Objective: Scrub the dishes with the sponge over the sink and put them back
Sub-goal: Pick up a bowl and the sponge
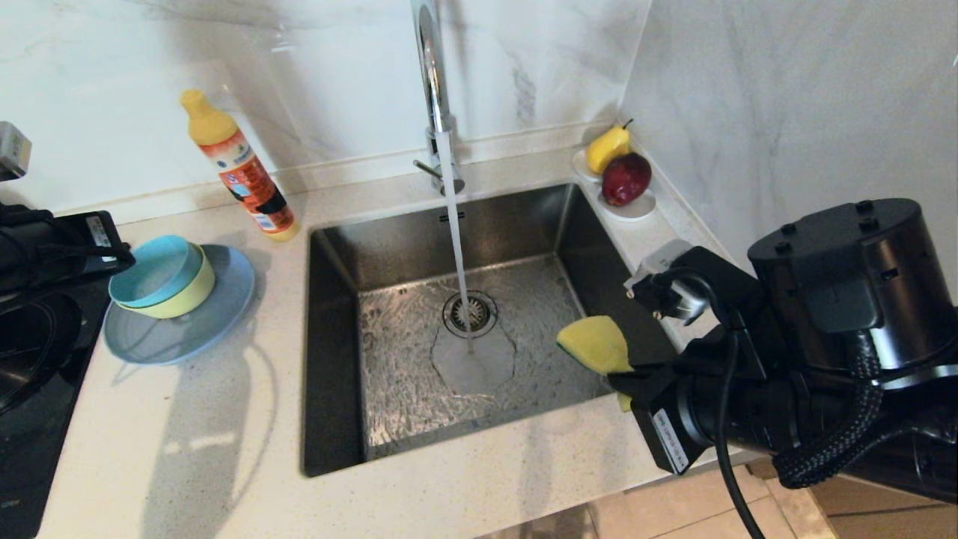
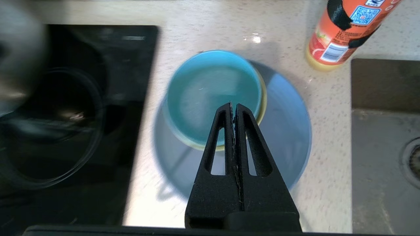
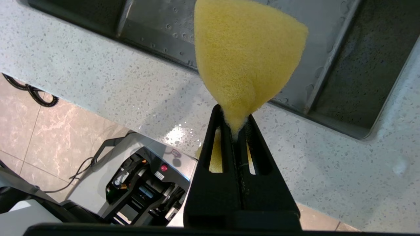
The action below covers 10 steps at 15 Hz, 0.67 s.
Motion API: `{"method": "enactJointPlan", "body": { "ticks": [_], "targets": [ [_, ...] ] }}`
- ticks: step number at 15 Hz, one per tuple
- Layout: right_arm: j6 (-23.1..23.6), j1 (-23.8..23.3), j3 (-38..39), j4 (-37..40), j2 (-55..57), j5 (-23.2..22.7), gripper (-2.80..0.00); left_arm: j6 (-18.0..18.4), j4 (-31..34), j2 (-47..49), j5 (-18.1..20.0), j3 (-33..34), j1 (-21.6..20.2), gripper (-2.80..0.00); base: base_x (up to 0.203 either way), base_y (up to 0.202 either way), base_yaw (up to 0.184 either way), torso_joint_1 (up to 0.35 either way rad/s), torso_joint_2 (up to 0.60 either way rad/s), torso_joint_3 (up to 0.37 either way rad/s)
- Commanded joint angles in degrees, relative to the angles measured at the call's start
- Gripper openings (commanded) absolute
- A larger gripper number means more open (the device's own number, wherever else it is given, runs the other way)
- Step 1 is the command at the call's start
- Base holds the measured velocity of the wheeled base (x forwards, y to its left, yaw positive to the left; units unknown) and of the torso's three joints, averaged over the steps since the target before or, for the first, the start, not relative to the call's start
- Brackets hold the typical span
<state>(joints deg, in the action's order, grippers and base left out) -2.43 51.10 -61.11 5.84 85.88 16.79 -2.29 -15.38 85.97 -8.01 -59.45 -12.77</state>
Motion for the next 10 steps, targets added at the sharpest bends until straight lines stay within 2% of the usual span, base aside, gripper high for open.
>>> {"method": "enactJointPlan", "body": {
  "ticks": [1, 3, 7, 8, 10],
  "targets": [
    [0.05, 0.05, 0.2, 0.05, 0.08, 0.09, -2.8, -0.17, -0.6, 3.65, 2.37, -1.08, -1.6, -2.8, 0.0, 0.0, 0.0, 0.0, 0.0, 0.0],
    [0.14, 0.05, 0.29, 0.05, 0.25, 0.09, -2.8, -0.17, -0.61, 6.28, 5.95, -2.64, -2.6, -2.8, 0.0, 0.0, 0.0, 0.0, 0.0, 0.0],
    [0.15, 0.05, 0.29, 0.05, 0.34, 0.09, -2.8, -0.17, -0.7, 8.78, 9.05, -3.48, -2.96, -2.8, 0.0, 0.0, 0.0, 0.0, 0.0, 0.0],
    [0.16, 0.05, 0.2, -0.04, 0.68, 0.09, -2.8, -0.17, -0.75, 9.99, 9.11, -4.19, -2.99, 0.0, 0.0, 0.0, 0.0, 0.0, 0.0, 0.0],
    [0.14, 0.05, 0.0, -0.04, 0.88, 0.09, -2.8, -0.17, -0.66, 12.46, 9.46, -6.37, -3.43, 0.0, 0.0, 0.0, 0.0, 0.0, 0.0, 0.0]
  ]
}}
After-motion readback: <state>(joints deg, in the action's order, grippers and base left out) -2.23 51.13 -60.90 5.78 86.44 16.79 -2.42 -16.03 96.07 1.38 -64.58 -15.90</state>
